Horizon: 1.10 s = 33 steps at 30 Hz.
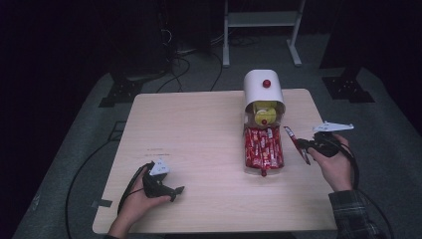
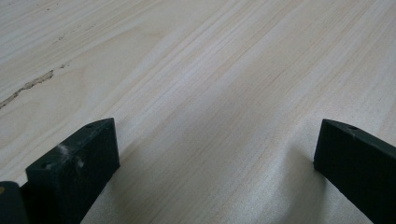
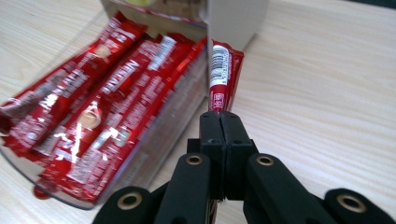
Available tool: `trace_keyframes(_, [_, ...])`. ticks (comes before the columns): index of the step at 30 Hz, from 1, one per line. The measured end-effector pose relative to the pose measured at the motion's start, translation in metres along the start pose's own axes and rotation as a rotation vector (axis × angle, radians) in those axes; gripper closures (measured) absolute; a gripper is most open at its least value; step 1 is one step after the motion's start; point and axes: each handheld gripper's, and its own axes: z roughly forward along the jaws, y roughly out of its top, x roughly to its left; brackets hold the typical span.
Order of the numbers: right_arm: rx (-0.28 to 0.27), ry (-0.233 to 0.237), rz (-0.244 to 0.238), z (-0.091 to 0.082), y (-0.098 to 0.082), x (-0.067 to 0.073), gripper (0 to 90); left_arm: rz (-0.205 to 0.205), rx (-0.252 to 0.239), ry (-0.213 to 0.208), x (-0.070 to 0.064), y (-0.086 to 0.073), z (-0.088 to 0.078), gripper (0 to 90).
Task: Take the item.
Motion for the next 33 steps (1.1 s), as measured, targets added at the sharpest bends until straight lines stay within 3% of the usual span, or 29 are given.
trace_keyframes(18, [0.082,-0.025,0.086,0.024,-0.025,-0.029,88.9,-0.001,0.0,0.0,0.0,0.0,0.0,0.0])
trace_keyframes(33, [0.125,-0.034,0.102,0.036,-0.035,-0.035,88.7,-0.001,0.0,0.0,0.0,0.0,0.0,0.0])
